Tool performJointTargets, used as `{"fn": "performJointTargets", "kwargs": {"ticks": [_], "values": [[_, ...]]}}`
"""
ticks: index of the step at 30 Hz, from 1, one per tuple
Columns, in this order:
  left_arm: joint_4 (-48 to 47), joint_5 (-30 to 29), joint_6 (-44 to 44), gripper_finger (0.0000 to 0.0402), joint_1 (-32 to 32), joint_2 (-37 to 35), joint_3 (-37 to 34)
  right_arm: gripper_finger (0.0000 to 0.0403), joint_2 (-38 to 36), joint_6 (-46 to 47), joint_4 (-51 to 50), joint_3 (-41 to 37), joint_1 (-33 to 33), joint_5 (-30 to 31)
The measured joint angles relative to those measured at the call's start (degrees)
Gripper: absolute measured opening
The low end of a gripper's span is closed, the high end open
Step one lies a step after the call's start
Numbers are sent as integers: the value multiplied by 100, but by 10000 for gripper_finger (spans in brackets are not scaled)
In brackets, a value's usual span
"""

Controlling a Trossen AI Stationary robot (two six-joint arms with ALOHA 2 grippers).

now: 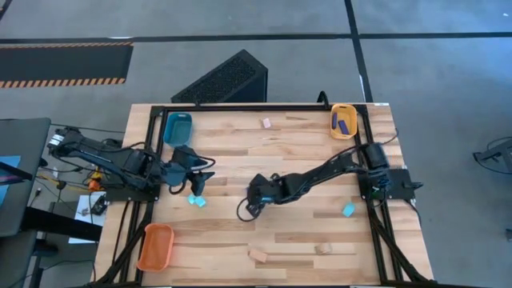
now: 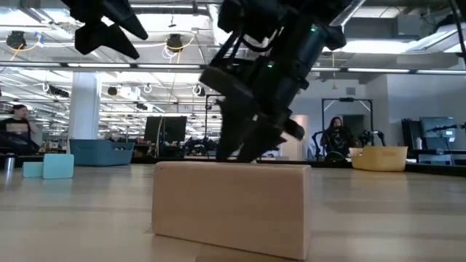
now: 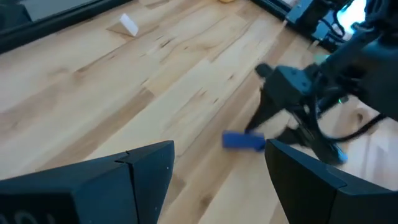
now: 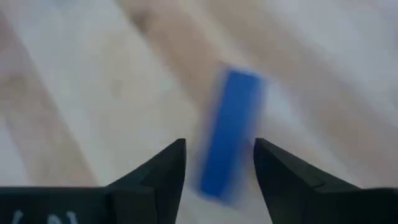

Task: Sort & place blocks by color
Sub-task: Put the blue block into the yellow bin

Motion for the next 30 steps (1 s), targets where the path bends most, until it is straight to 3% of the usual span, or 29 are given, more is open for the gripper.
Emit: {"fn": "performJointTargets", "kwargs": {"ticks": [5,9,17,21,30], "values": [[-244,-227,458,240,3,0,0,210,487,341,-120,342,-57,-374],[-255,-404,1040,240,149,-31,0,182,616,646,-183,430,-174,-777],[-226,263,2403,240,1051,-149,0,142,66,448,-313,545,-155,-480],[-230,431,2904,240,1551,-184,0,158,-12,134,-331,567,50,321],[-173,959,3092,240,2158,-190,0,243,421,180,359,524,66,564]]}}
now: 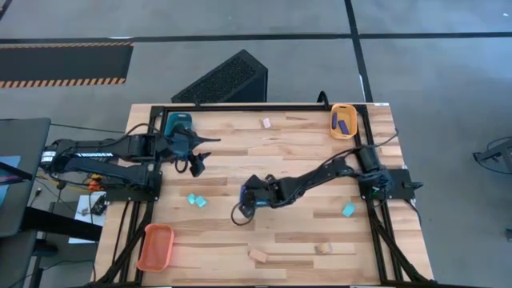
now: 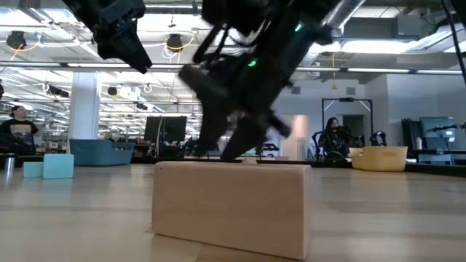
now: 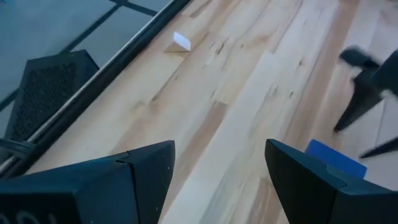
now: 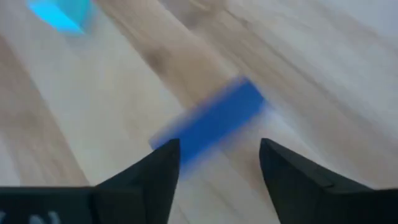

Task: Sort & place blocks by color
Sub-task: Put the blue block into the yellow bin

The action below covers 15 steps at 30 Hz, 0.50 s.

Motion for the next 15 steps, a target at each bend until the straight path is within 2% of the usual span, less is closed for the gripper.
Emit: {"fn": "performJointTargets", "kwargs": {"ticks": [2,5,10,15], "values": [[36,0,181,240,49,4,0,258,185,161,612,18,-141,-180],[129,3,167,240,82,-3,0,266,414,510,856,91,-365,-513],[3,67,-69,240,64,-57,0,251,717,1203,-151,396,-628,-915],[-318,48,-289,240,41,-83,0,207,580,911,-980,448,-734,-1064]]}}
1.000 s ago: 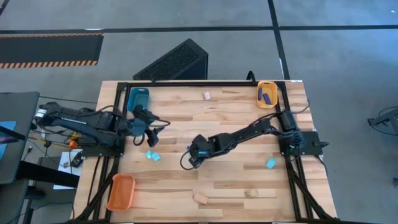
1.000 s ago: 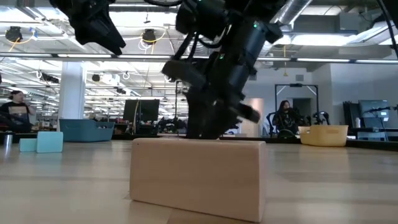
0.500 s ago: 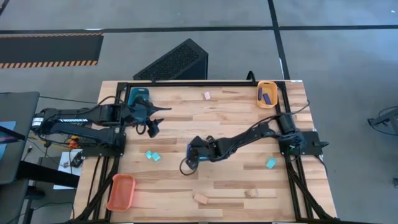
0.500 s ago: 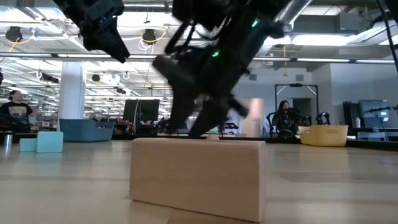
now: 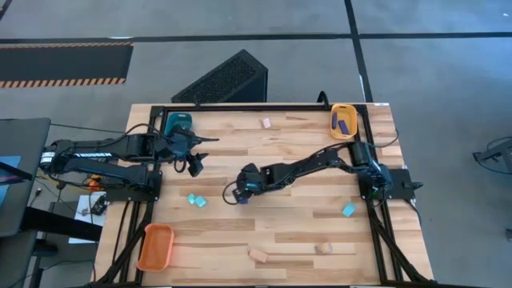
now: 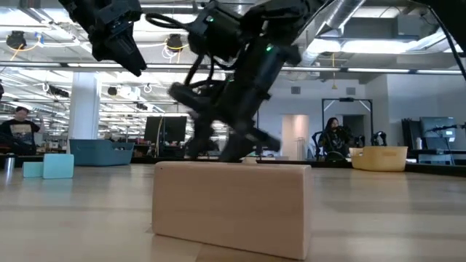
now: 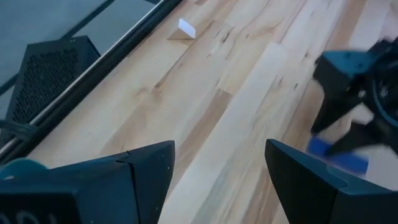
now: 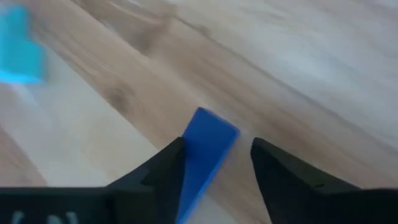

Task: Sort & place blocks by color
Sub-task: Put the blue block into the yellow bin

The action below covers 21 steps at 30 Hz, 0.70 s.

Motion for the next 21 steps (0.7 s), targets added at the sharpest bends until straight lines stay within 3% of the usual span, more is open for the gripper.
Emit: {"fn": "performJointTargets", "kwargs": {"ticks": [12,17,21], "values": [[251,-72,136,240,0,-2,0,92,-1573,-883,-1912,-85,-313,850],[554,-60,267,240,0,-2,0,89,-1770,-590,-1975,-75,-299,962],[880,74,211,240,0,-2,0,123,-1598,-501,-2059,-86,-304,867]]}}
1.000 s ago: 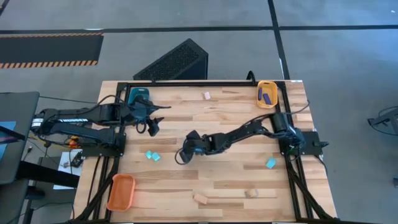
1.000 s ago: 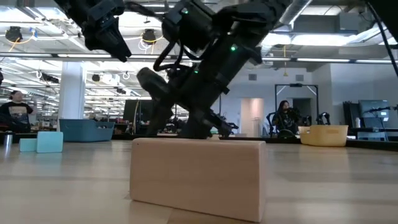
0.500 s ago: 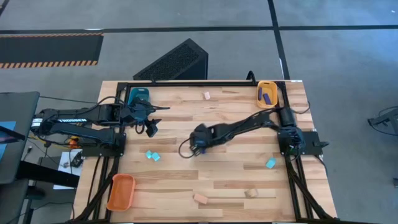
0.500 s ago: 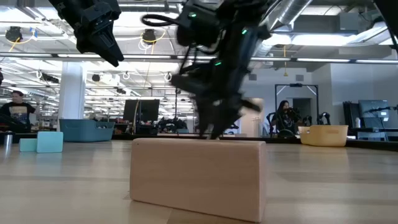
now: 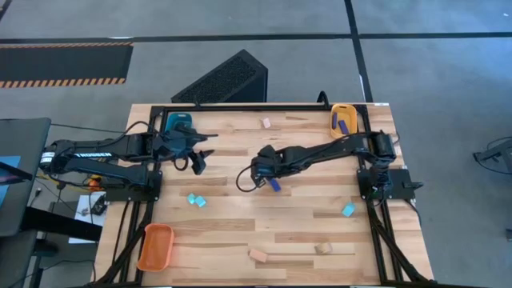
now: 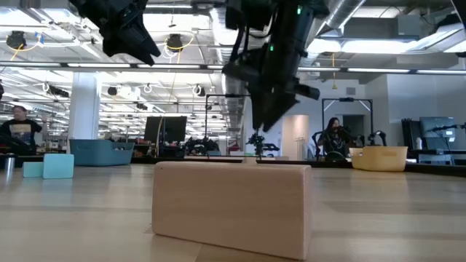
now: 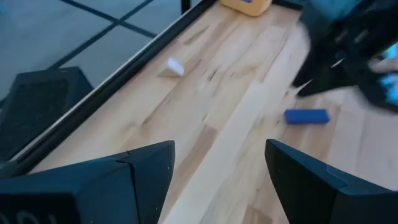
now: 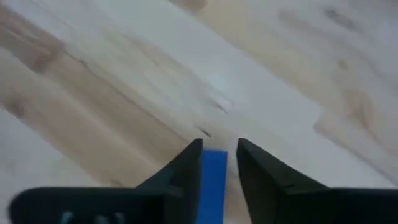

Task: Sort & place blocks by color
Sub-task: Put the blue block into the yellow bin

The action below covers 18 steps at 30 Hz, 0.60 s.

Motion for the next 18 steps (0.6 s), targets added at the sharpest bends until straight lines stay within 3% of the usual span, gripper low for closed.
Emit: {"fn": "performJointTargets", "kwargs": {"ticks": [5,9,18], "values": [[72,289,14,240,0,-7,0,206,170,66,-105,-14,15,-573],[122,427,-123,240,0,-69,-3,262,244,505,-251,-11,162,-614],[87,564,-525,240,-217,-318,-4,281,572,1003,-846,-28,334,-772]]}}
